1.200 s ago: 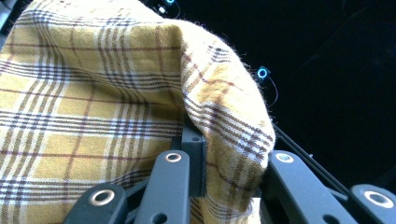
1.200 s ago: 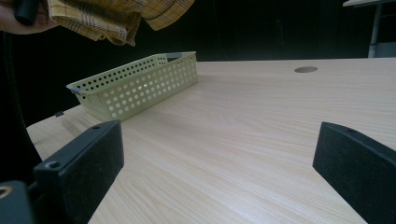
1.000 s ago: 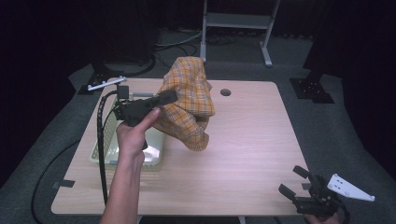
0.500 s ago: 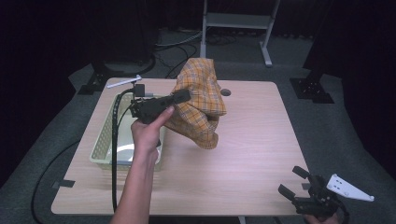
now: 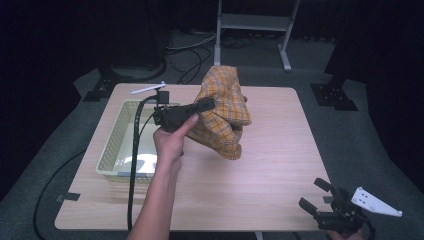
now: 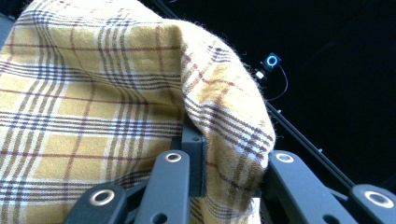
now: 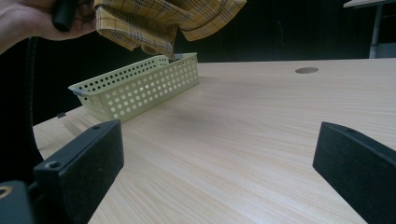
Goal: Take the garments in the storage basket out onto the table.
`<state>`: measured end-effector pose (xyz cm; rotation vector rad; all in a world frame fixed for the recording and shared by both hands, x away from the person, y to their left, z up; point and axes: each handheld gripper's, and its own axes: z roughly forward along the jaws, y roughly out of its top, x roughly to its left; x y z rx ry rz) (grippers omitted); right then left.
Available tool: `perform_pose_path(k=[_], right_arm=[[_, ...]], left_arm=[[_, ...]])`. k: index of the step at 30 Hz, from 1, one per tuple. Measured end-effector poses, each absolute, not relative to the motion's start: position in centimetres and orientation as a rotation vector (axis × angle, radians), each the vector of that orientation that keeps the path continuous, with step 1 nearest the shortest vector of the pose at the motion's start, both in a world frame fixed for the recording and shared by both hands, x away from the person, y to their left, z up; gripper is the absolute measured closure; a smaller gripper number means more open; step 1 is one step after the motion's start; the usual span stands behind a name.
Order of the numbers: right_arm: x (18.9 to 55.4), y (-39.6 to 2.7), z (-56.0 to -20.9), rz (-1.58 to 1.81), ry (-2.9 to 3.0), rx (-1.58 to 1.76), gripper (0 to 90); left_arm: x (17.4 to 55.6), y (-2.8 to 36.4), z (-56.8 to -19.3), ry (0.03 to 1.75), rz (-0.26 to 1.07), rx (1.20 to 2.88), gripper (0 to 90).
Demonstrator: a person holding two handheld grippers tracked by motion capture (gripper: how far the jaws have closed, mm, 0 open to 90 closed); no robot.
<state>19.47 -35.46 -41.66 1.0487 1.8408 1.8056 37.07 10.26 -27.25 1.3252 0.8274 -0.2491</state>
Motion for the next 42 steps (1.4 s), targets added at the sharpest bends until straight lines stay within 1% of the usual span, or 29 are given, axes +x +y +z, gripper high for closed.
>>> perform_pose_path(k=[16,31,42], right_arm=[[19.4,-35.7,-41.8,1.809,1.834,1.058,1.8],[19.4,-35.8,-41.8,1.813,1.830,1.057,1.8],[19.4,-36.0,-41.7,1.817,1.818,1.057,1.8]], left_arm=[[38.4,8.0,-28.7,0.848,-0.237,1.353,78.0],[39.6,5.7,-30.2,0.876,-0.272,1.381,77.9],[40.3,4.8,-31.1,0.910,-0.266,1.400,77.9]])
